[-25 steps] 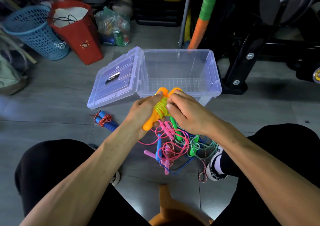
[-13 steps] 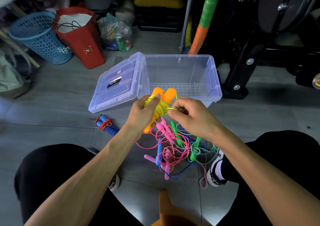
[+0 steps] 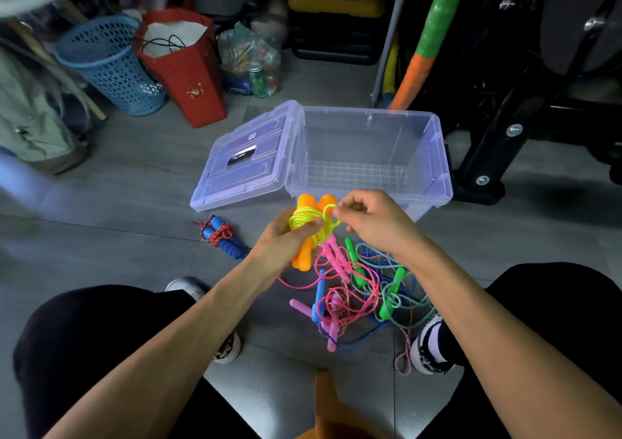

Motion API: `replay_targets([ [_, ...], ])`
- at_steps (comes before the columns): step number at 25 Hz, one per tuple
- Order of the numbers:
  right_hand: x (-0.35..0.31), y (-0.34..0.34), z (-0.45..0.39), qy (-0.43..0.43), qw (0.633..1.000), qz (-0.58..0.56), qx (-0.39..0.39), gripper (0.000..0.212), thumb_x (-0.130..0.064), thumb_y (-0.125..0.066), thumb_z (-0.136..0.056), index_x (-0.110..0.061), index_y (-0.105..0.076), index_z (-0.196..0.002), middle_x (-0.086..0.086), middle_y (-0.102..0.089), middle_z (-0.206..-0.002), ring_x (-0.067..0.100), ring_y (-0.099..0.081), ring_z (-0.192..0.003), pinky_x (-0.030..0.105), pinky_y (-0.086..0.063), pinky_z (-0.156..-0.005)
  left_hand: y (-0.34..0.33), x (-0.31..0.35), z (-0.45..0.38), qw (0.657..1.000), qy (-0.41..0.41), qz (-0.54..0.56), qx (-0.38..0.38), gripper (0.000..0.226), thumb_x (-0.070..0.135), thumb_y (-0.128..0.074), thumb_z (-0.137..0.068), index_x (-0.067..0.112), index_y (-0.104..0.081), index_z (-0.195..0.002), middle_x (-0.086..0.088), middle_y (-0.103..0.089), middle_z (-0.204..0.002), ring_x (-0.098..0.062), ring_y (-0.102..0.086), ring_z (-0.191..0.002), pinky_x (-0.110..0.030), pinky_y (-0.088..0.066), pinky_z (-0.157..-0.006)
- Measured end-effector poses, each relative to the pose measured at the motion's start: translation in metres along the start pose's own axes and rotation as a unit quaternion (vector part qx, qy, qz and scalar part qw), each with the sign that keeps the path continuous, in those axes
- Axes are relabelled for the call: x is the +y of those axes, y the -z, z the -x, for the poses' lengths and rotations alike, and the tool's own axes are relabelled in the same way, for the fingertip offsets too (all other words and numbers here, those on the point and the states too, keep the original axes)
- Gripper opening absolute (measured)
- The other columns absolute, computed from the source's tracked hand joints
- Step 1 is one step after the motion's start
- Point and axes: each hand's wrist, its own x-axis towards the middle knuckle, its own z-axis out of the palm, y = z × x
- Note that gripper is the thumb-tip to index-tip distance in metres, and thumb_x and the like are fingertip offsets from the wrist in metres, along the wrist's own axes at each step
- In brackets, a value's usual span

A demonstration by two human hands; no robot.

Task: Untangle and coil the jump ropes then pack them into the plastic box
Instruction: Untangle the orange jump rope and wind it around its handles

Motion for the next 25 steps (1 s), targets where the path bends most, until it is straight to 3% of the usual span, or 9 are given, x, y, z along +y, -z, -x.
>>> replay_targets([
  [4,0.002,-0.039,-0.013,0.005,0.993,0.090,-0.077,0.009,-0.021,-0.064,-0.090,-0.015,-0.068,-0.094,-0.007,-0.068,-0.086,0.010,-0.064,-0.085,0.026,-0.050,-0.080,0.036,-0.040,-0.012,0.994,0.064,0.066,0.063,0.032,0.011,-0.067,-0.071,-0.005,-0.059,-0.097,-0.015,-0.065,-0.083,-0.023,-0.062,-0.062,-0.031,-0.052,-0.055],
  [7,0.000,-0.060,-0.020,0.010,0.987,0.128,-0.099,0.006,-0.022,-0.063,-0.089,-0.018,-0.067,-0.091,-0.006,-0.068,-0.082,0.009,-0.062,-0.074,0.020,-0.046,-0.067,0.067,-0.077,-0.022,0.966,0.118,0.146,0.178,0.012,0.012,-0.061,-0.085,0.004,-0.062,-0.076,0.000,-0.068,-0.072,-0.015,-0.058,-0.053,-0.022,-0.042,-0.043],
  [10,0.001,-0.088,-0.029,0.014,0.979,0.159,-0.124,0.005,-0.025,-0.063,-0.086,-0.026,-0.067,-0.084,-0.008,-0.071,-0.083,0.011,-0.066,-0.080,0.025,-0.050,-0.078,0.100,-0.119,-0.032,0.923,0.151,0.233,0.264,0.026,0.012,-0.058,-0.087,0.011,-0.070,-0.064,0.001,-0.060,-0.048,-0.021,-0.056,-0.060,-0.023,-0.045,-0.051],
  [12,0.008,-0.112,-0.040,0.004,0.976,0.171,-0.137,0.007,-0.032,-0.063,-0.081,-0.031,-0.065,-0.075,-0.011,-0.072,-0.079,0.010,-0.067,-0.082,0.033,-0.050,-0.087,0.125,-0.141,-0.045,0.895,0.170,0.260,0.320,0.028,0.009,-0.056,-0.086,0.010,-0.063,-0.059,-0.006,-0.059,-0.050,-0.024,-0.056,-0.061,-0.025,-0.043,-0.052],
  [15,0.019,-0.145,-0.057,-0.027,0.975,0.152,-0.157,0.010,-0.022,-0.063,-0.085,-0.027,-0.065,-0.076,-0.009,-0.069,-0.071,0.008,-0.066,-0.070,0.030,-0.053,-0.076,0.159,-0.158,-0.071,0.844,0.170,0.315,0.400,0.016,0.003,-0.053,-0.087,0.010,-0.057,-0.073,-0.010,-0.060,-0.069,-0.019,-0.058,-0.057,-0.025,-0.047,-0.052],
  [18,0.031,-0.174,-0.080,-0.029,0.968,0.175,-0.175,0.008,-0.017,-0.064,-0.087,-0.023,-0.066,-0.081,-0.011,-0.066,-0.070,0.009,-0.064,-0.070,0.024,-0.050,-0.071,0.188,-0.178,-0.103,0.828,0.151,0.347,0.414,0.016,0.001,-0.054,-0.089,0.014,-0.059,-0.080,-0.001,-0.062,-0.067,-0.007,-0.059,-0.047,-0.019,-0.048,-0.048],
  [20,0.040,-0.187,-0.097,-0.036,0.966,0.182,-0.178,0.011,-0.017,-0.064,-0.086,-0.024,-0.066,-0.079,-0.012,-0.065,-0.068,0.012,-0.065,-0.071,0.026,-0.050,-0.071,0.199,-0.195,-0.120,0.822,0.148,0.368,0.409,0.008,0.005,-0.058,-0.091,0.012,-0.060,-0.087,-0.002,-0.061,-0.071,-0.009,-0.059,-0.055,-0.019,-0.050,-0.050],
  [22,0.051,-0.196,-0.107,-0.041,0.966,0.182,-0.176,0.017,-0.016,-0.065,-0.084,-0.027,-0.064,-0.071,-0.010,-0.065,-0.065,0.016,-0.066,-0.070,0.031,-0.053,-0.074,0.202,-0.210,-0.130,0.828,0.193,0.345,0.397,0.007,0.009,-0.062,-0.090,0.009,-0.057,-0.095,-0.005,-0.058,-0.080,-0.012,-0.057,-0.065,-0.022,-0.050,-0.052],
  [25,0.066,-0.202,-0.112,-0.051,0.972,0.155,-0.171,0.023,-0.012,-0.064,-0.084,-0.029,-0.062,-0.069,-0.008,-0.067,-0.067,0.015,-0.066,-0.069,0.037,-0.056,-0.078,0.193,-0.226,-0.132,0.852,0.281,0.250,0.365,0.009,0.008,-0.062,-0.087,0.010,-0.056,-0.081,-0.006,-0.053,-0.073,-0.013,-0.054,-0.057,-0.024,-0.045,-0.054],
])
